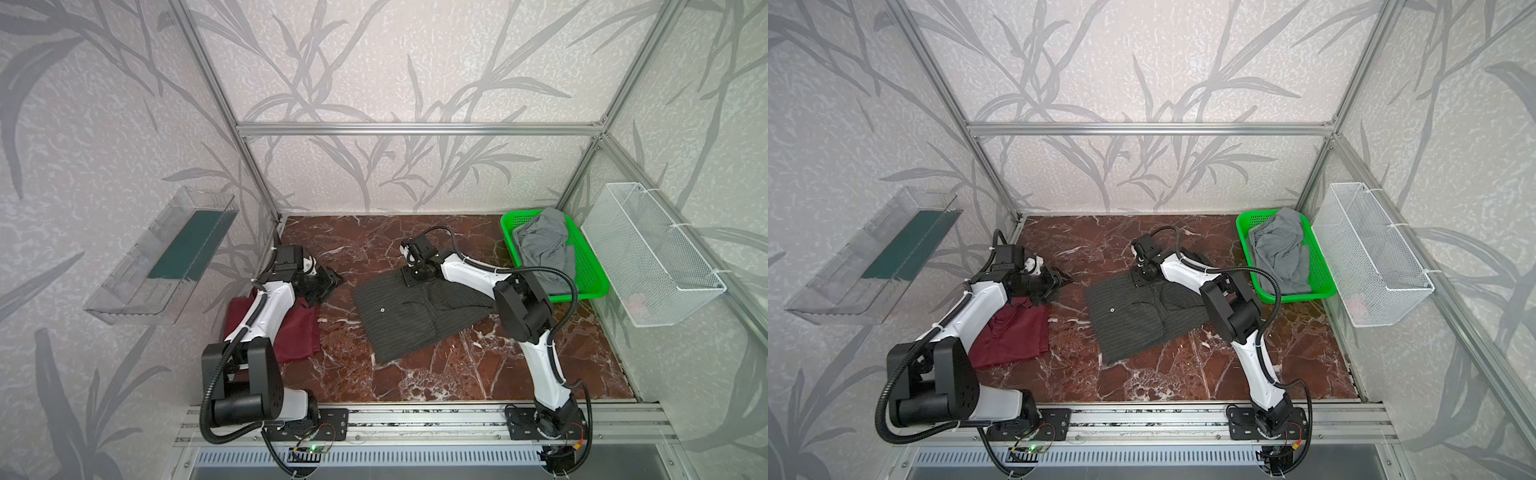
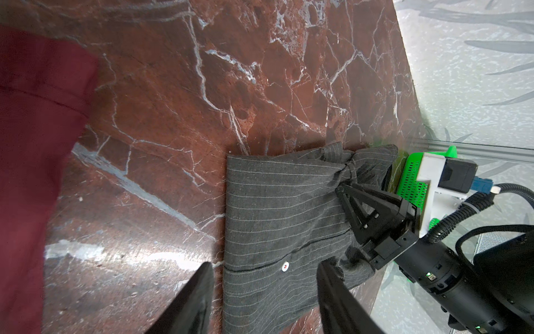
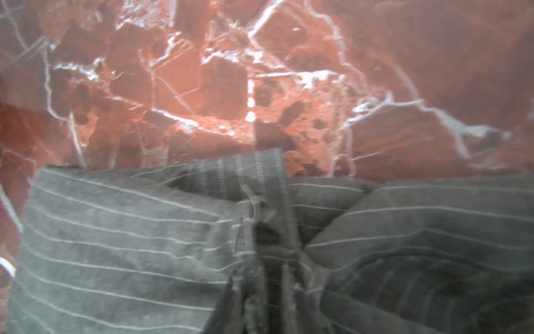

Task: Fold and stack the long sleeve shirts

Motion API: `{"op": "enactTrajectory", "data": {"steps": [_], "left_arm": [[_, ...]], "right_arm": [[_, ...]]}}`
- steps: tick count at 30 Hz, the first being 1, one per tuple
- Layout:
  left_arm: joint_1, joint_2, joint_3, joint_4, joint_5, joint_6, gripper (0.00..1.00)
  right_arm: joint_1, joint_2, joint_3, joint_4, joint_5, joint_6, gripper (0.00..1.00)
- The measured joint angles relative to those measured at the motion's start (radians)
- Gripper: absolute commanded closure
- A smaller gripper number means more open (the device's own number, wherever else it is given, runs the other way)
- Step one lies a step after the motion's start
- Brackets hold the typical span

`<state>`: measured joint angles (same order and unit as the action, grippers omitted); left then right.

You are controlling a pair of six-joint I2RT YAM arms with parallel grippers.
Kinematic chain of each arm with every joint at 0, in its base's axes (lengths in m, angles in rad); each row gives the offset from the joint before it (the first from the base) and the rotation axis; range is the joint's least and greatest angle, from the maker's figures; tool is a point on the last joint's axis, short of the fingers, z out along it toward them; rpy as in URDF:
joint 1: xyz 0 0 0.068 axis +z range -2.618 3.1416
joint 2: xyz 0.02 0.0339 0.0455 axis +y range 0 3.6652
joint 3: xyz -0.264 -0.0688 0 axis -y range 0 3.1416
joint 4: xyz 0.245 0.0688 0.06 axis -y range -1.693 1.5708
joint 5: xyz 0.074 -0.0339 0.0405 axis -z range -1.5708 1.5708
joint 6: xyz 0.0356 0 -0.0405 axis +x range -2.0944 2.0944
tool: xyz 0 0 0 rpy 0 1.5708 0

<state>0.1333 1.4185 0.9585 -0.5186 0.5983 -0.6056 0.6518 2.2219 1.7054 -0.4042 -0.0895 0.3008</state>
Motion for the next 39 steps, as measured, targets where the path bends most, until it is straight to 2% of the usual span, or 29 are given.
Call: {"op": "enactTrajectory", "data": {"steps": [3, 6, 12, 15, 23, 28, 29, 30, 31, 34, 39], "left_arm": [[-0.010, 0.019, 0.000, 0.000, 0.007, 0.001, 0.41], [-0.032, 0.036, 0.000, -0.001, 0.012, 0.008, 0.36], [-0.152, 0.069, 0.004, -0.028, 0.001, 0.038, 0.36], [-0.201, 0.071, 0.004, -0.047, -0.020, 0.043, 0.36], [-0.260, 0.069, -0.007, -0.061, -0.114, 0.033, 0.35], [-0.290, 0.051, -0.082, -0.057, -0.155, 0.009, 0.33], [-0.294, 0.039, -0.101, -0.058, -0.171, 0.001, 0.26], [-0.298, 0.021, -0.117, -0.059, -0.188, -0.002, 0.10], [-0.299, -0.001, -0.134, -0.060, -0.203, -0.014, 0.01], [-0.303, -0.080, -0.179, -0.055, -0.239, -0.042, 0.01], [-0.303, -0.156, -0.267, 0.017, -0.231, -0.081, 0.01]], "right_arm": [[-0.012, 0.000, 0.007, -0.035, 0.001, 0.016, 0.62], [-0.026, -0.023, 0.002, -0.063, 0.003, 0.022, 0.61], [-0.051, -0.150, -0.112, -0.031, -0.007, 0.021, 0.62], [-0.061, -0.151, -0.136, -0.005, -0.023, 0.023, 0.63], [-0.088, -0.154, -0.301, 0.049, -0.025, 0.055, 0.64], [-0.142, -0.231, -0.431, 0.129, -0.020, 0.112, 0.66], [-0.158, -0.262, -0.483, 0.157, -0.016, 0.130, 0.66], [-0.168, -0.289, -0.525, 0.177, -0.012, 0.146, 0.66], [-0.180, -0.326, -0.581, 0.206, -0.008, 0.166, 0.66], [-0.209, -0.416, -0.708, 0.252, -0.018, 0.217, 0.66], [-0.216, -0.452, -0.765, 0.290, -0.078, 0.262, 0.66]]}}
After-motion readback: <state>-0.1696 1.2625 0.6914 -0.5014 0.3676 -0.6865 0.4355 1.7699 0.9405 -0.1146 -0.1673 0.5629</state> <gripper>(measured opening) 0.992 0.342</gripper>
